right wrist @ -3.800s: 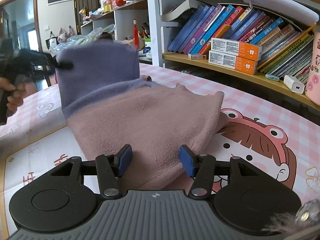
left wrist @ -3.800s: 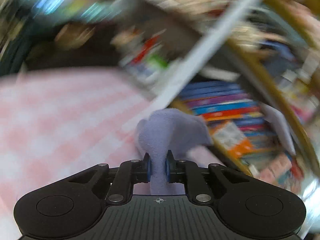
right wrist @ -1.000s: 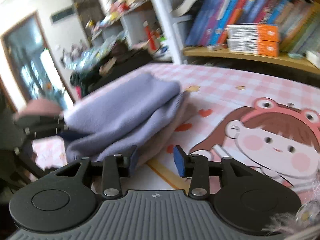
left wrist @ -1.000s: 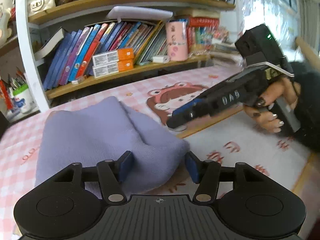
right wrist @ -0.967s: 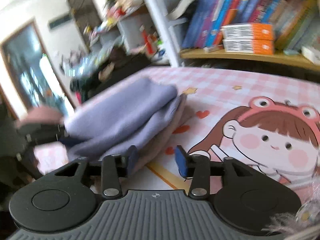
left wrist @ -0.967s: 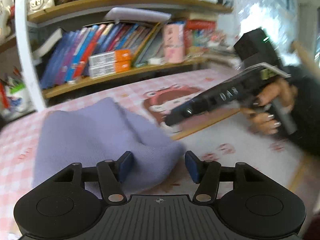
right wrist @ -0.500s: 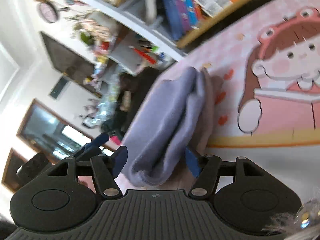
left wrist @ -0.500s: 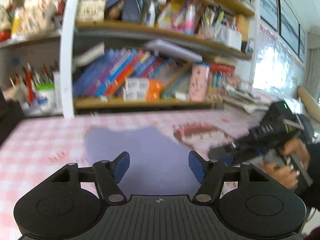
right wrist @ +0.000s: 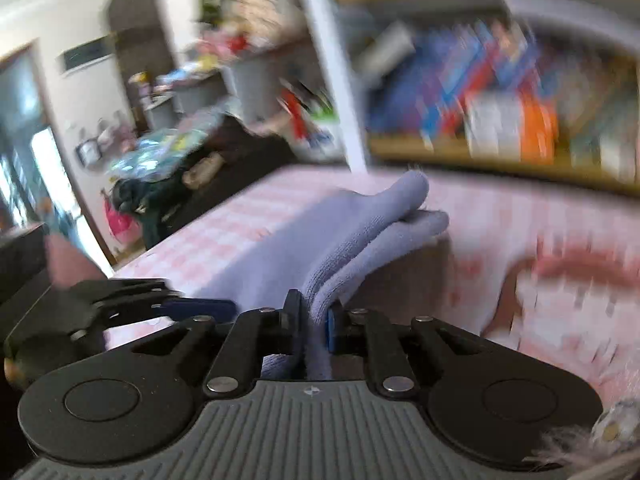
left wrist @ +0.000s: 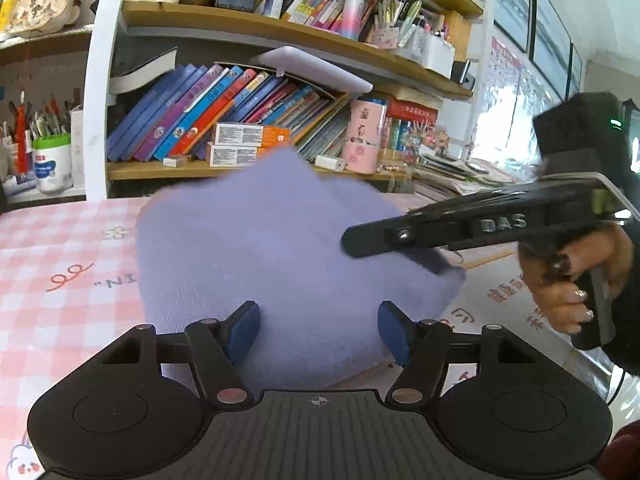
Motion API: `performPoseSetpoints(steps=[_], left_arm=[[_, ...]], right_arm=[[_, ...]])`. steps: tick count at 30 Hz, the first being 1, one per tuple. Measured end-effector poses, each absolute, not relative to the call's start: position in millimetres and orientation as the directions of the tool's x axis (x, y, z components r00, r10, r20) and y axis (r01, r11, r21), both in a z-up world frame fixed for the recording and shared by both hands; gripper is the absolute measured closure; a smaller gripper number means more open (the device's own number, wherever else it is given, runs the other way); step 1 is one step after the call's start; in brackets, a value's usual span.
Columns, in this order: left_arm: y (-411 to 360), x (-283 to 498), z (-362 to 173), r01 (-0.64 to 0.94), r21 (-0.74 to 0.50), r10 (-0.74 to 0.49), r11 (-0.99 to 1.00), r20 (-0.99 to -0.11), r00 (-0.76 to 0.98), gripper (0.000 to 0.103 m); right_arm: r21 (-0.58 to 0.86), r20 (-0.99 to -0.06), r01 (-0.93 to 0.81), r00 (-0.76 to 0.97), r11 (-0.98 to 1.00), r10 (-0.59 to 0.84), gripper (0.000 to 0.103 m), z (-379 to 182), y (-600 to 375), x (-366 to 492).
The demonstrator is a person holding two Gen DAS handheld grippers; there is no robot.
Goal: Fold clothes
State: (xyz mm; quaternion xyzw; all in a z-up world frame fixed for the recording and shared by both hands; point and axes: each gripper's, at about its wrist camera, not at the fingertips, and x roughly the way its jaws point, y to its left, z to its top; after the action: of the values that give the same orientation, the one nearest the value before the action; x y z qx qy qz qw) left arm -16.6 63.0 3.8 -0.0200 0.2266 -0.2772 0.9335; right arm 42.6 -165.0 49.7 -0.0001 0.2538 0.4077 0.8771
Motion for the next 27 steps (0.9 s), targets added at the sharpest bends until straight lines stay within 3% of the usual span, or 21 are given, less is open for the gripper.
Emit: performPoseSetpoints(steps=[4, 7, 11, 12, 14, 15, 18, 22, 26, 27], left_arm=[[67, -15, 2, 0.499, -0.234, -0.551, 0.834, -0.39, 0.738, 0.036], [78, -25, 7, 0.492, -0.266, -0.559, 0.829, -0.362, 0.746, 0.036], [108, -25, 14, 0.43, -0.313, -0.523, 0.847, -0.344, 0.78, 0.033], [115, -20, 14, 0.407, -0.349, -0.52, 0.844, -0.346, 0.781, 0.028], [130, -9, 14, 0.359, -0.422, -0.515, 0.833, -0.351, 0.782, 0.016], [137, -2, 12, 0.339, -0.471, -0.526, 0.815, -0.354, 0.773, 0.01], [157, 21, 5, 0.272, -0.598, -0.554, 0.754, -0.356, 0.752, 0.009], [169, 48, -10, 0.198, -0.661, -0.565, 0.724, -0.402, 0.721, 0.009], [167, 69, -25, 0.165, -0.698, -0.591, 0.697, -0.43, 0.682, 0.012], [166, 73, -27, 0.164, -0.699, -0.594, 0.696, -0.431, 0.68, 0.02]], right_arm=[[0.335, -0.537, -0.584, 0.527, 0.74, 0.659, 0.09, 11, -172, 70], [0.416, -0.537, -0.536, 0.507, 0.734, 0.674, 0.086, 8, -182, 79], [0.377, -0.546, -0.527, 0.538, 0.761, 0.643, 0.064, 18, -188, 78], [0.409, -0.543, -0.511, 0.53, 0.756, 0.652, 0.061, 19, -193, 80], [0.469, -0.536, -0.477, 0.514, 0.743, 0.669, 0.043, 21, -201, 85], [0.499, -0.532, -0.459, 0.507, 0.735, 0.678, 0.041, 21, -205, 88], [0.595, -0.541, -0.386, 0.457, 0.705, 0.706, 0.038, 14, -209, 97], [0.64, -0.56, -0.321, 0.426, 0.698, 0.71, 0.038, 3, -210, 107], [0.673, -0.545, -0.317, 0.398, 0.668, 0.738, 0.04, -4, -208, 112], [0.684, -0.537, -0.314, 0.394, 0.658, 0.746, 0.041, -7, -208, 113]])
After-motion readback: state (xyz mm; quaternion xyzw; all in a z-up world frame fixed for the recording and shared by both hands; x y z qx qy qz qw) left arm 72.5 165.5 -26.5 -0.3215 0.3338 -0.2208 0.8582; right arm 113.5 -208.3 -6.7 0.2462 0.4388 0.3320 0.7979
